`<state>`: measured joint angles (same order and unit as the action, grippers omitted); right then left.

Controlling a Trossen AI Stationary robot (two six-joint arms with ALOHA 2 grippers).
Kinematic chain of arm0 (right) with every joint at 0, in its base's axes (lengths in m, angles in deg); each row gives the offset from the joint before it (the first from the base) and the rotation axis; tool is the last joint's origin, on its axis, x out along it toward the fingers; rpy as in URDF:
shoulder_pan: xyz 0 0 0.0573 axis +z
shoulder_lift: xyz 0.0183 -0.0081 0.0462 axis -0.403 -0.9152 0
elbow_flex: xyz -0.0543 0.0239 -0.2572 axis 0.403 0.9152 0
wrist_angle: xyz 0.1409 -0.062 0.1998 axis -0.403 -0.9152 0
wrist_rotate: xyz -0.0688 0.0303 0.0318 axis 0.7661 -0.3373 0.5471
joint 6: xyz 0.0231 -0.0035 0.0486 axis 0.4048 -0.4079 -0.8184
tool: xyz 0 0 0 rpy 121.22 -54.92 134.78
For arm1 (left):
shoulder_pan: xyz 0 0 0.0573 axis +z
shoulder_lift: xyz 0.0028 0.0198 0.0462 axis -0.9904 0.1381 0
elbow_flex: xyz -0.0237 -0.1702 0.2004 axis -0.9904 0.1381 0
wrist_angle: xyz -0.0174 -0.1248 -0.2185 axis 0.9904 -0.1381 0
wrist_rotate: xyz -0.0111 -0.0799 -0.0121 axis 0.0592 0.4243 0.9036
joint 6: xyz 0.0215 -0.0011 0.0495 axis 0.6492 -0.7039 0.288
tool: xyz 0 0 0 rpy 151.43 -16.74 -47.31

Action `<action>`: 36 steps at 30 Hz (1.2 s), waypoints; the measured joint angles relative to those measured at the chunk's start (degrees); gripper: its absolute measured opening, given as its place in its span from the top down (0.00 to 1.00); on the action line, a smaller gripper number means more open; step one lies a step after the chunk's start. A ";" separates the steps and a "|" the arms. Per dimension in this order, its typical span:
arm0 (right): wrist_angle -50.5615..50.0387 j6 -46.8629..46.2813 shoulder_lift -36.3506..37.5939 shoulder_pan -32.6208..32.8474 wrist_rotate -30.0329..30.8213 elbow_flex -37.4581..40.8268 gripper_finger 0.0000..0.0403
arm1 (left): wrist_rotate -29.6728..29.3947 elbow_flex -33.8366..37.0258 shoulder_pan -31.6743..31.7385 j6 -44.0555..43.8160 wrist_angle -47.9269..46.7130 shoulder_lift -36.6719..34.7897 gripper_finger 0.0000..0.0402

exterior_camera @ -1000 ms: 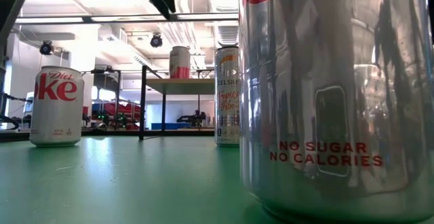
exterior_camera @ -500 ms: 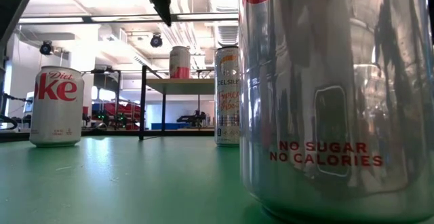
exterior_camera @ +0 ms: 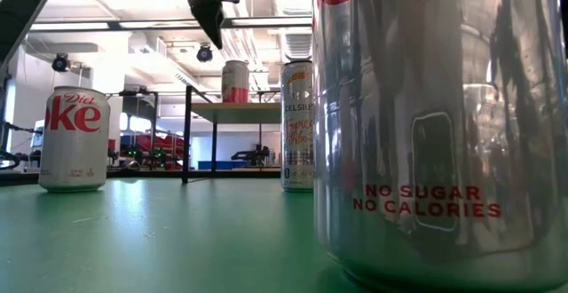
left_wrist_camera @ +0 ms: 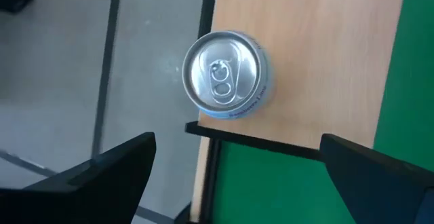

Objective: Place canned beverage on shelf
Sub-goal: Put the top pink-white soda can on the shelf

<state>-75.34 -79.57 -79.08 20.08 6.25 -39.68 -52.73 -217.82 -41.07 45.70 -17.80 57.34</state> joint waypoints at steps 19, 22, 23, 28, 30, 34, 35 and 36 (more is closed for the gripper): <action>0.01 0.00 0.00 0.01 0.00 0.00 0.11 | 8.91 4.57 2.90 10.18 5.84 0.37 0.00; 0.00 0.00 0.00 0.01 0.00 0.02 0.11 | 9.15 3.89 3.10 10.41 5.91 2.06 0.00; 0.02 0.00 0.00 0.00 -0.02 0.00 0.11 | 9.21 3.72 3.17 10.74 5.86 2.68 0.00; 0.01 0.00 0.00 0.00 -0.02 0.01 0.11 | 10.24 1.02 3.95 11.49 4.76 6.37 0.00; 0.01 0.00 0.00 0.01 0.00 0.01 0.11 | 10.52 -1.21 4.35 11.03 3.22 7.81 0.00; 0.00 0.00 0.00 0.01 -0.01 0.00 0.11 | 12.03 -0.75 5.16 12.05 2.28 8.17 0.00; 0.01 0.00 0.00 0.01 0.00 0.00 0.11 | 12.38 -0.74 5.23 12.21 2.09 8.28 0.00; 0.02 0.00 0.00 0.02 -0.02 0.01 0.11 | 13.07 -0.75 5.42 12.43 1.87 8.28 0.00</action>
<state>-75.32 -79.57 -79.08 20.10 6.23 -39.67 -39.66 -218.57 -35.65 58.13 -15.93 65.63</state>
